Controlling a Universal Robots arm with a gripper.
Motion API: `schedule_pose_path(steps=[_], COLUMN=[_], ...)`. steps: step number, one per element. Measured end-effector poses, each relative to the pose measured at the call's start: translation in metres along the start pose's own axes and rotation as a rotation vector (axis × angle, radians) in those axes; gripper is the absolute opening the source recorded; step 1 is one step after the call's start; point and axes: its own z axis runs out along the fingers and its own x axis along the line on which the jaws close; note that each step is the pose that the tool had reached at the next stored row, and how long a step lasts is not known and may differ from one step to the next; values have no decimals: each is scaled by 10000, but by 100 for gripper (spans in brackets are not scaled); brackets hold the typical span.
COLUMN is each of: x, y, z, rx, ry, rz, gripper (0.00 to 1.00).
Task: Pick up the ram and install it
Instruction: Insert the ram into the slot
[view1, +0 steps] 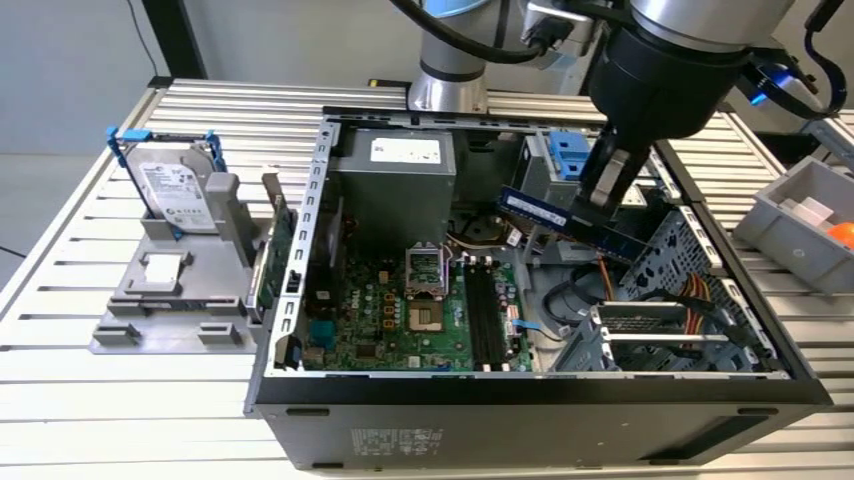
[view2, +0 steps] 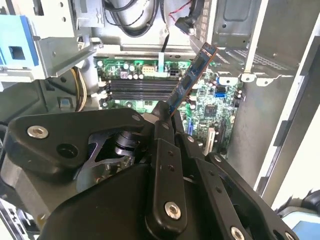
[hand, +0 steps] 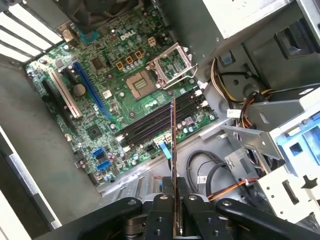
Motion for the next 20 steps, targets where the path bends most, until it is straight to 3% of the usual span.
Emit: schedule_pose_path(steps=[20], x=[0], y=[0], z=[14], rx=[66], ry=[-58], rz=[2326], gripper=[0])
